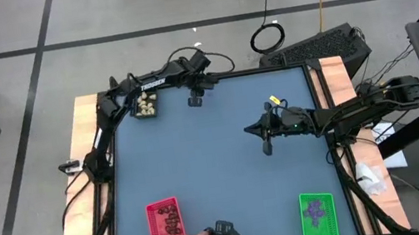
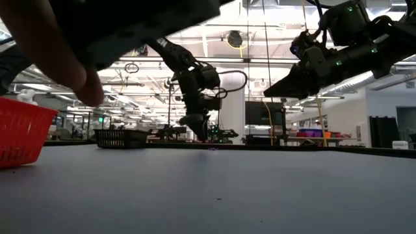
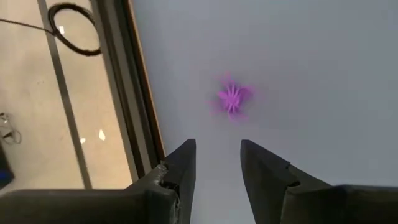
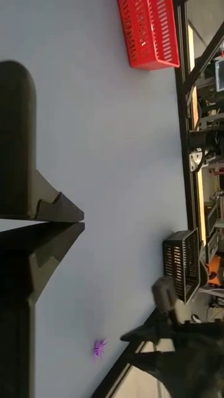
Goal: Sort Halloween decoration
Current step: Put the violet spider toy into the green bin
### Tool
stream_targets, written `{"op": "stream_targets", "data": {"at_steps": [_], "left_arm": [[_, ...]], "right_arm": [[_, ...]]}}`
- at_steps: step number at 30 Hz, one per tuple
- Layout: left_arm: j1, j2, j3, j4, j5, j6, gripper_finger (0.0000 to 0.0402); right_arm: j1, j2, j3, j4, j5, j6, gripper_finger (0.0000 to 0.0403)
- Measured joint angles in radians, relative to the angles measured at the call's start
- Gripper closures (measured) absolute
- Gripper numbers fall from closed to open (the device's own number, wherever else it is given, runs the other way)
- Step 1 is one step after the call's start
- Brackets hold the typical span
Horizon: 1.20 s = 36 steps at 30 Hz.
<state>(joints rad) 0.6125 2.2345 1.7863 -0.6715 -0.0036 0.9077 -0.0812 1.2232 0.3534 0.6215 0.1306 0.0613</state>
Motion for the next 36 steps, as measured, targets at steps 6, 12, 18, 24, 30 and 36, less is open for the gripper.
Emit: {"op": "stream_targets", "data": {"at_steps": [6,12,18,24,30,36], "left_arm": [[0.001,0.023,0.015,-0.016,-0.042,0.029,0.0280],[0.001,0.055,0.051,-0.028,-0.002,0.076,0.0280],[0.007,0.074,0.088,-0.046,0.107,0.095,0.0280],[0.019,0.113,0.096,-0.021,0.060,0.128,0.0280],[0.022,0.130,0.122,-0.046,0.093,0.180,0.0280],[0.022,0.131,0.122,-0.044,0.101,0.184,0.0286]], "right_arm": [[-0.009,0.000,0.001,0.021,-0.003,-0.038,0.0403],[-0.026,0.000,0.015,0.038,-0.014,-0.074,0.0403],[-0.046,0.000,0.055,0.022,-0.057,-0.104,0.0403],[-0.057,0.000,0.099,-0.049,-0.058,-0.137,0.0403],[-0.064,0.000,0.124,-0.086,-0.057,-0.149,0.0403],[-0.073,0.000,0.124,-0.083,-0.057,-0.160,0.0403]]}}
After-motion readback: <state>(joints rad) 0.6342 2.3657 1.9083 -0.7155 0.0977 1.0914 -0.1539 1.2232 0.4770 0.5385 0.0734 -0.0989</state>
